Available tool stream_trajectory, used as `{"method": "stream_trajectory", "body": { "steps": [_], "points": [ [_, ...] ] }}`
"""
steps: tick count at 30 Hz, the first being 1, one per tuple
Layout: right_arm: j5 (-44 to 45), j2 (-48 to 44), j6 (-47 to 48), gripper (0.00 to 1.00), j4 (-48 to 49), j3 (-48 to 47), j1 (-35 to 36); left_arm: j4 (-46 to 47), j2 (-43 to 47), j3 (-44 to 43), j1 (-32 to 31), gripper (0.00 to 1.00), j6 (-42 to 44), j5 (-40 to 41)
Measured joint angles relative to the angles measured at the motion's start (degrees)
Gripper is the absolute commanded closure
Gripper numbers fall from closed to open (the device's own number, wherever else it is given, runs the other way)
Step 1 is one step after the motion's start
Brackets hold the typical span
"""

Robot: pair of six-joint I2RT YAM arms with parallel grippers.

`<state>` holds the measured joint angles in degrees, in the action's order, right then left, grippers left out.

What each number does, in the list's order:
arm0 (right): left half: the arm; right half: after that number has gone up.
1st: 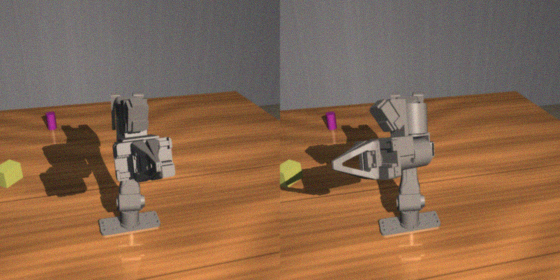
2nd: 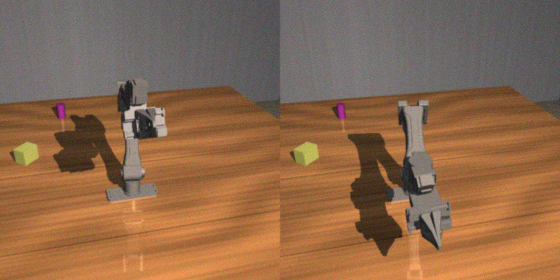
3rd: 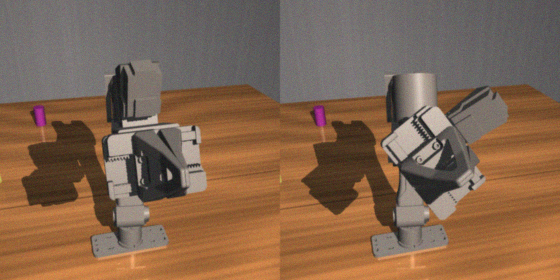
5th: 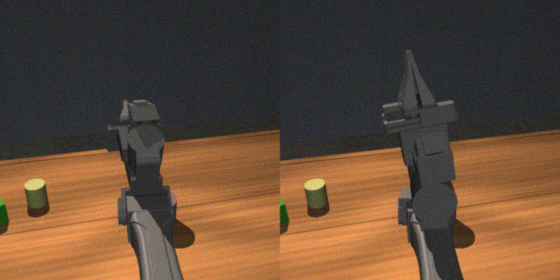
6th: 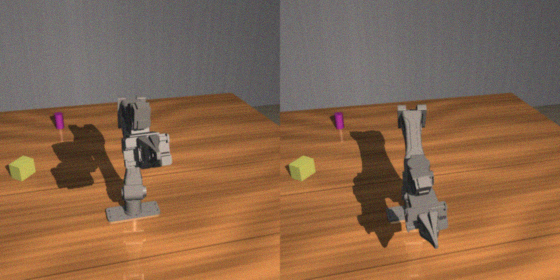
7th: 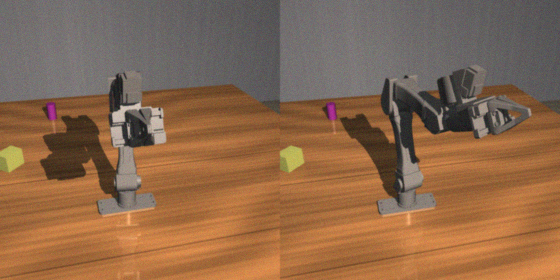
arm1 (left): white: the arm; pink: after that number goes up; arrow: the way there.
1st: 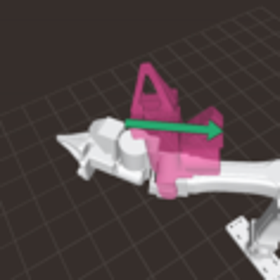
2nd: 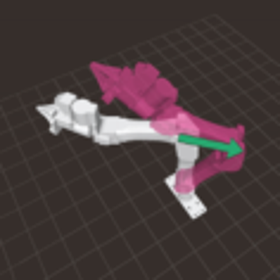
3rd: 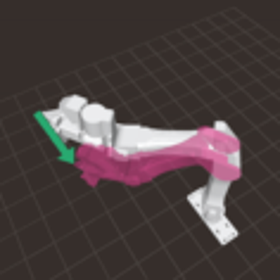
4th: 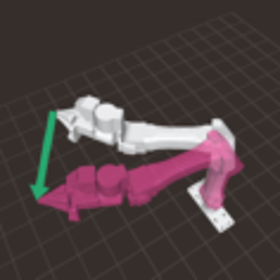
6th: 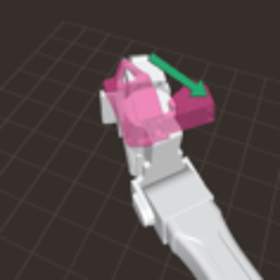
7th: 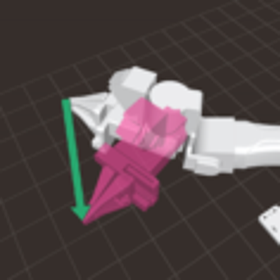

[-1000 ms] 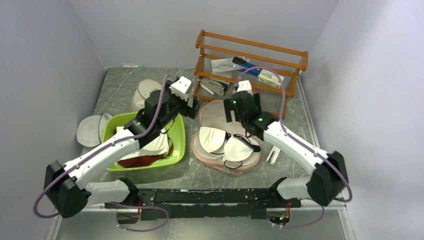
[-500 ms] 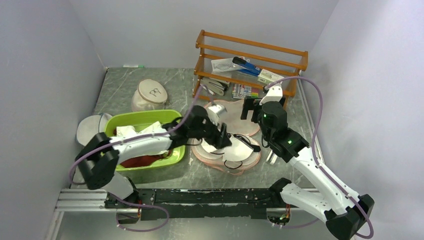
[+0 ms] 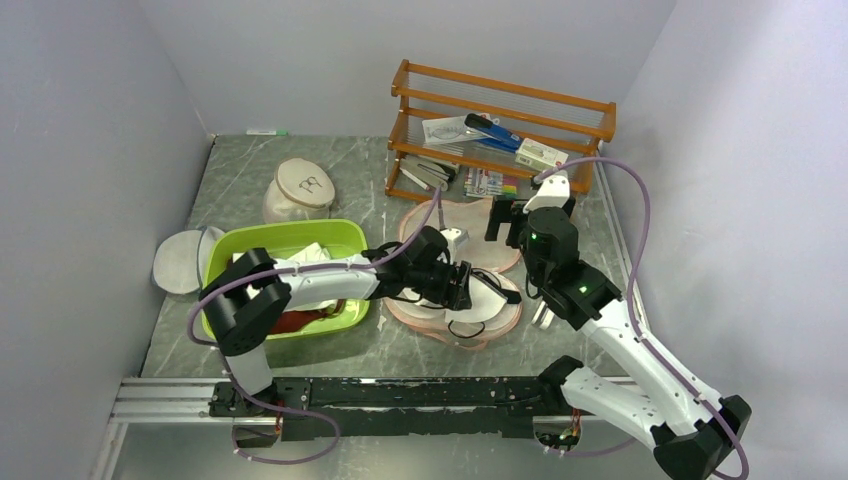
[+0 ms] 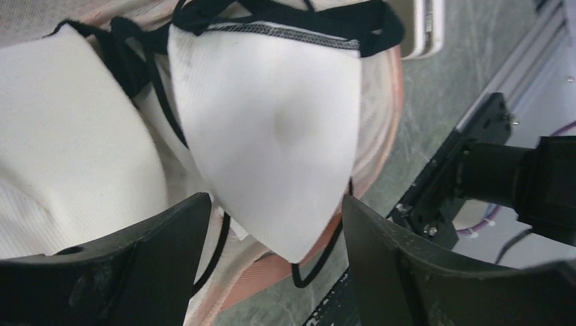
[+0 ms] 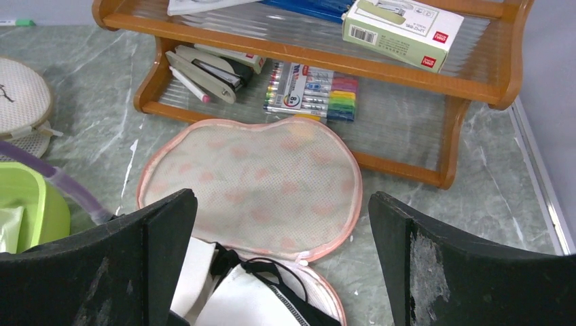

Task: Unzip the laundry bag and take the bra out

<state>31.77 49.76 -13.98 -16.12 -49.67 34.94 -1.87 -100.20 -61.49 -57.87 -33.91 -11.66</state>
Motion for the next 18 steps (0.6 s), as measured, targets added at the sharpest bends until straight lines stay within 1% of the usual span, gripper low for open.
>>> {"method": "stream_trajectory", "body": {
  "steps": [5,10,13,14,15,16,18],
  "points": [
    [0.09,-0.26,0.09,0.0,0.09,0.24,0.0,-1.95,-3.78,-1.95,0.0,0.26,-0.26,1.77],
    [0.09,-0.09,0.07,0.0,0.04,0.24,0.0,-2.01,-5.4,-1.95,0.0,0.46,-0.63,1.84],
    [0.09,-0.11,0.09,0.0,0.04,0.24,0.0,-1.62,-5.86,-1.95,0.02,0.61,-0.87,1.57],
    [0.09,-0.11,0.09,0.0,0.04,0.26,0.0,-1.49,-6.01,-1.95,0.02,0.67,-0.92,1.46],
    [0.09,-0.11,0.09,0.0,0.04,0.26,0.0,-1.44,-6.12,-1.99,0.02,0.7,-0.85,1.4],
    [0.11,-0.11,0.09,0.0,0.04,0.26,0.0,-1.42,-6.14,-1.99,0.02,0.76,-0.85,1.33],
    [0.13,-0.11,0.09,0.0,0.0,0.26,0.0,-1.42,-6.08,-2.14,0.02,0.85,-0.79,1.29]
  ]
}}
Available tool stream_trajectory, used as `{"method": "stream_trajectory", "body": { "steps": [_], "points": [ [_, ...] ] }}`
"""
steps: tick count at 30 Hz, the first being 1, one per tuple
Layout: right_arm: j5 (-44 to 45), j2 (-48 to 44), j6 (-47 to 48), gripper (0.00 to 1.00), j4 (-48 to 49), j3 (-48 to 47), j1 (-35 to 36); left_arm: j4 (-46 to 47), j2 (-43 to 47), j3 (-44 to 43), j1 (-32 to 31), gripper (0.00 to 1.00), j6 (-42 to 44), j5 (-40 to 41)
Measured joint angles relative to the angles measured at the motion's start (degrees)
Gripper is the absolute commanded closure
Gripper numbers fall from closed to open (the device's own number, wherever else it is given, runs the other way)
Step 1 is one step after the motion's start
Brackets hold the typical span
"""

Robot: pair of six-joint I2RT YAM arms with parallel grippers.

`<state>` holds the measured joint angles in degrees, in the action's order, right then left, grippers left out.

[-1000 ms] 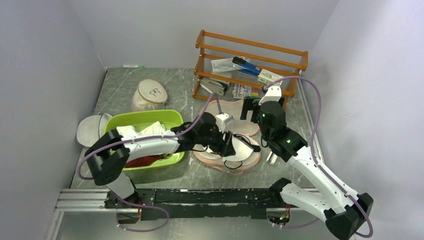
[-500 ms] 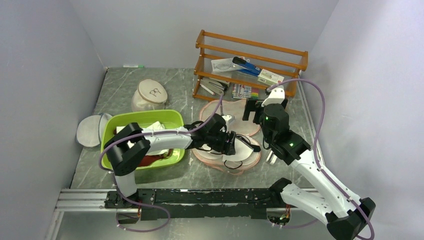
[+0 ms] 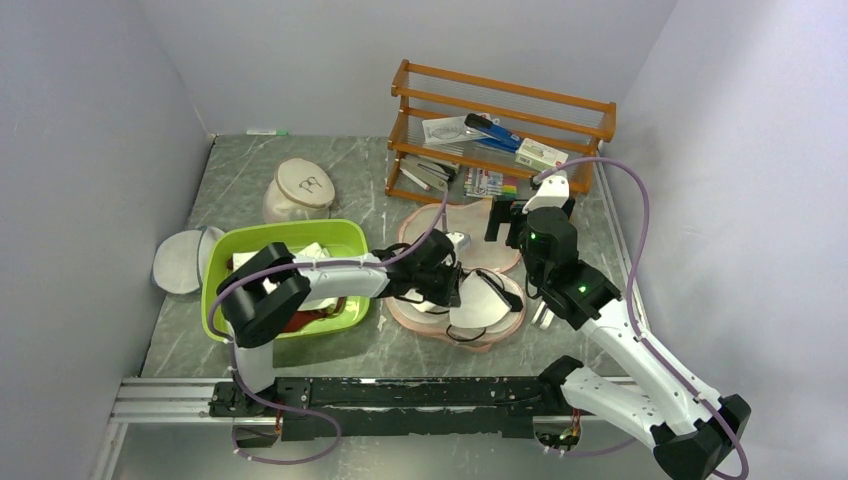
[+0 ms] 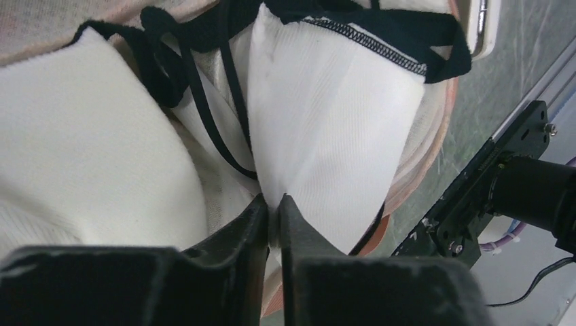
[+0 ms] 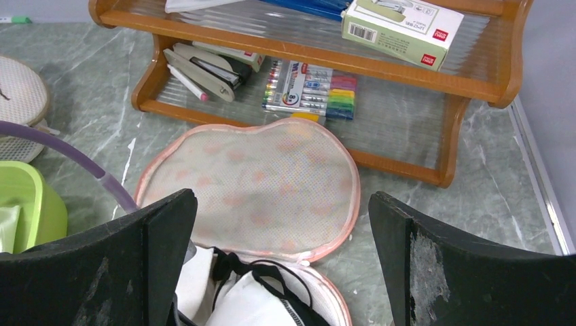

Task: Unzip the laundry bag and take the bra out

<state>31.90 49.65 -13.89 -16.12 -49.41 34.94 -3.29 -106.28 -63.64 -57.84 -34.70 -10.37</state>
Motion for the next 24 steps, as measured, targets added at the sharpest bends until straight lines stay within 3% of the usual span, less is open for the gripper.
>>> {"method": "stream_trajectory", "body": {
  "steps": [2,9,15,24],
  "points": [
    [0.02,-0.15,-0.02,0.0,0.0,0.0,0.0,-0.02,0.35,-0.44,0.0,0.93,0.46,0.02],
    [-0.02,-6.75,0.46,0.0,1.09,0.72,0.0,-1.01,9.99,-2.73,1.09,0.93,3.52,1.2],
    [0.5,-13.66,1.18,0.0,4.24,1.97,0.0,-0.94,20.26,-6.56,6.82,0.93,6.05,1.64],
    [1.31,-13.7,1.62,0.0,6.01,2.99,0.0,-6.43,27.96,-13.46,14.36,0.93,12.83,5.64]
  ]
}}
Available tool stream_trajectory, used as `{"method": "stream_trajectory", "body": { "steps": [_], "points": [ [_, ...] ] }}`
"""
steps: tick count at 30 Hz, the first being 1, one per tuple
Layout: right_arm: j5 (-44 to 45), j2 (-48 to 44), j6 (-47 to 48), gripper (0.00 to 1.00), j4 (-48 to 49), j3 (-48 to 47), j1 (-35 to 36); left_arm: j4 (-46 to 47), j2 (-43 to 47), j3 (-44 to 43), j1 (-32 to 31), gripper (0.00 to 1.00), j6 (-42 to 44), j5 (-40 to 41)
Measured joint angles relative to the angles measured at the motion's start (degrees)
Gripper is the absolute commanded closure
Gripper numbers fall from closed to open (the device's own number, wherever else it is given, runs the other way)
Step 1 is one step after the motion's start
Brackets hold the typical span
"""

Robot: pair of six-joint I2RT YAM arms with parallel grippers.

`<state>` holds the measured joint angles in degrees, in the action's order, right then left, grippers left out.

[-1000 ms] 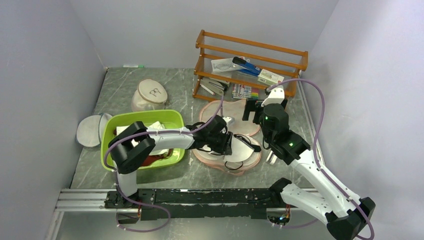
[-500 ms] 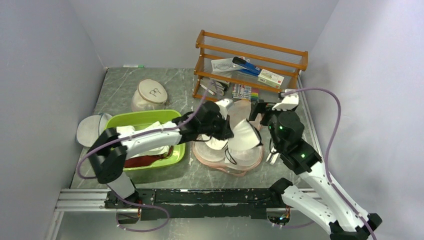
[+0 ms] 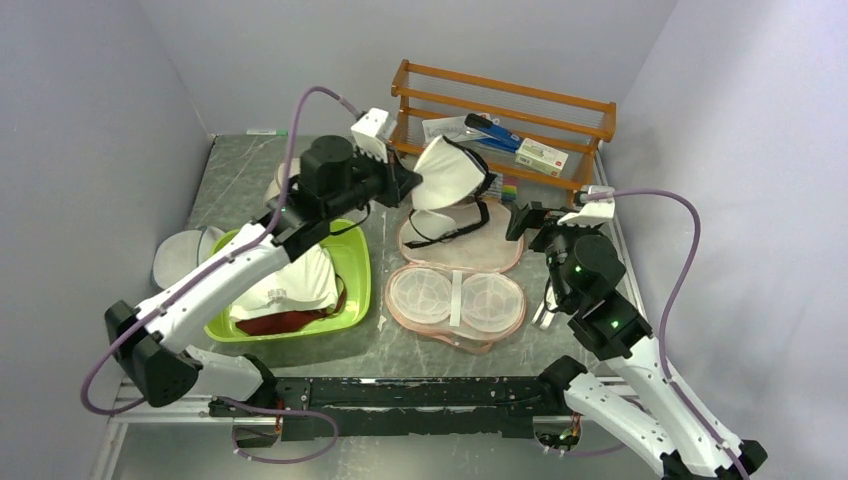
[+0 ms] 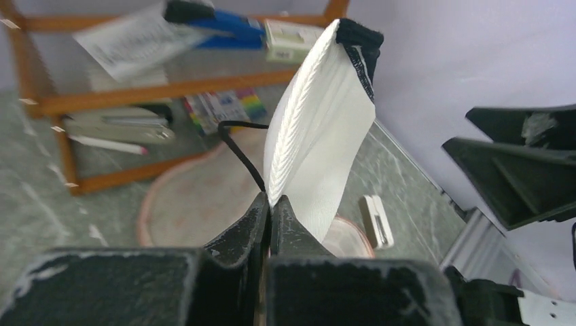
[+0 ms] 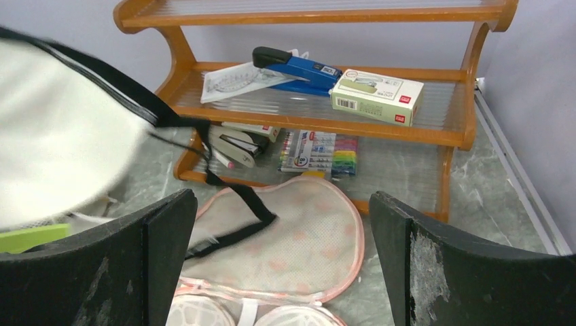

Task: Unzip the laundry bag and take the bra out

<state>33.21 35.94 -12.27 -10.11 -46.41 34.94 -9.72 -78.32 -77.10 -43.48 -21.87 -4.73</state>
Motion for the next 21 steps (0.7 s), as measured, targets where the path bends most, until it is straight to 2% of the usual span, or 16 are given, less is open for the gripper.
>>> {"method": "stream_trajectory", "body": {
  "steps": [10,21],
  "points": [
    [-0.28,2.97,0.55,0.0,0.57,0.07,0.0,-6.12,10.21,-5.01,1.18,0.93,8.63,12.85],
    [-1.95,6.16,0.66,0.0,1.49,0.07,0.0,-15.87,17.62,1.79,1.46,0.93,10.64,29.49]
  ]
}}
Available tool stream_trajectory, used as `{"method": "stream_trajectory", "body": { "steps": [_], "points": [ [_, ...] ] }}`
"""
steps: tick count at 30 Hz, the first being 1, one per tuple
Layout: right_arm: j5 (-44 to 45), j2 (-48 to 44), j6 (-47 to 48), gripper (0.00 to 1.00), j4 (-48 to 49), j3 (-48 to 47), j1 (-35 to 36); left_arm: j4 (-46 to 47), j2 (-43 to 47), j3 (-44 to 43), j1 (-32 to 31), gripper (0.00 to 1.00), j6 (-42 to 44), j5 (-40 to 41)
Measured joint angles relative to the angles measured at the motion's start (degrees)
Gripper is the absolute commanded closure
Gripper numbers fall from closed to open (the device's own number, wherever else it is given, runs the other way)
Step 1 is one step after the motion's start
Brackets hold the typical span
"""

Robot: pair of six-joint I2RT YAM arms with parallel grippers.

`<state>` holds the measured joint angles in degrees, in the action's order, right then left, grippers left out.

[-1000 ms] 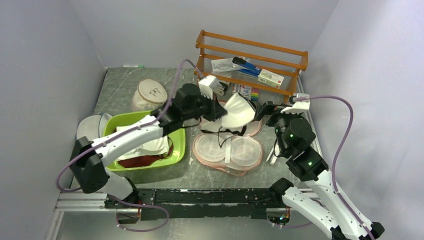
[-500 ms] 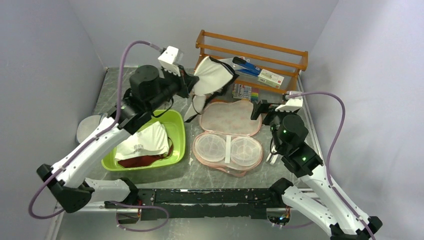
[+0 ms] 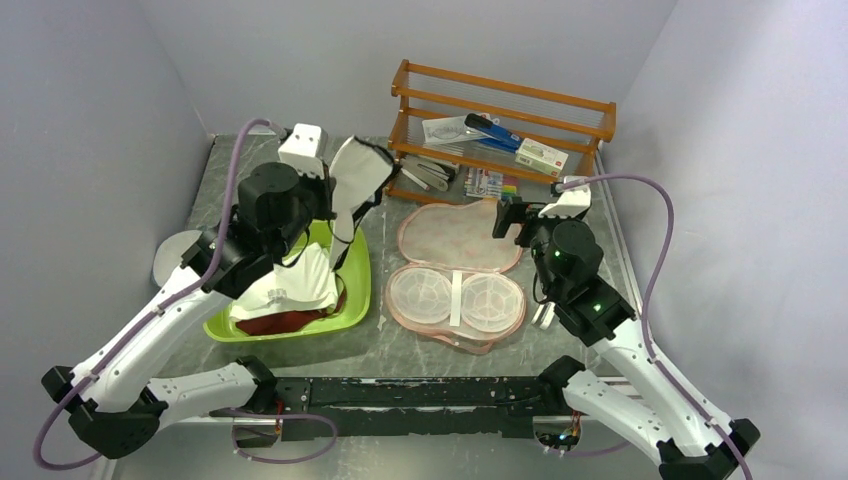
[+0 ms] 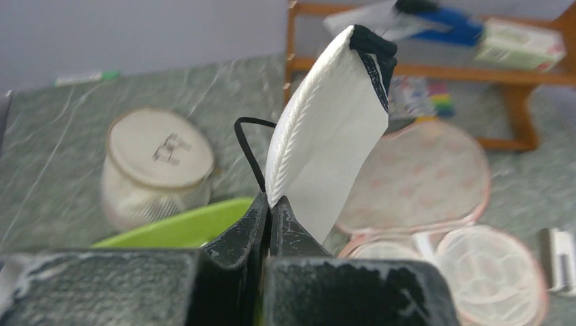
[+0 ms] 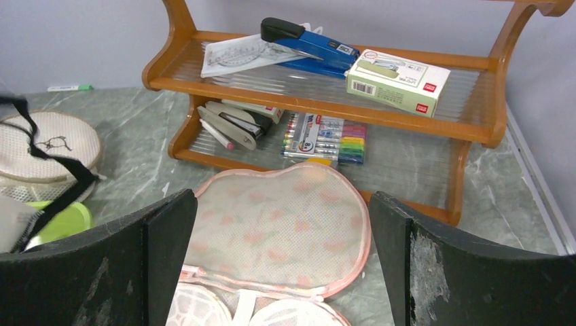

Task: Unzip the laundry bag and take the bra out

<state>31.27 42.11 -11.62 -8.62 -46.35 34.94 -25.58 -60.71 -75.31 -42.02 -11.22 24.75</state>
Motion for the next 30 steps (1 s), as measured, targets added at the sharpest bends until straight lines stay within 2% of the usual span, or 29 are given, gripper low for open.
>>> {"method": "stream_trajectory", "body": {
  "steps": [9,16,22,30],
  "points": [
    [-1.73,2.29,-0.02,0.0,1.46,0.0,0.0,-9.53,5.42,9.9,0.2,0.93,-3.85,8.22],
    [-2.71,3.5,-0.02,0.0,1.51,0.0,0.0,-16.57,8.66,10.34,0.2,0.93,-7.32,15.91],
    [-3.61,4.2,-0.04,0.0,1.79,0.0,0.0,-24.39,12.17,10.34,0.2,0.93,-16.2,20.17],
    [-4.85,5.31,-0.04,0.0,1.9,0.0,0.0,-31.47,12.07,13.84,0.2,0.93,-32.76,20.04]
  ]
}}
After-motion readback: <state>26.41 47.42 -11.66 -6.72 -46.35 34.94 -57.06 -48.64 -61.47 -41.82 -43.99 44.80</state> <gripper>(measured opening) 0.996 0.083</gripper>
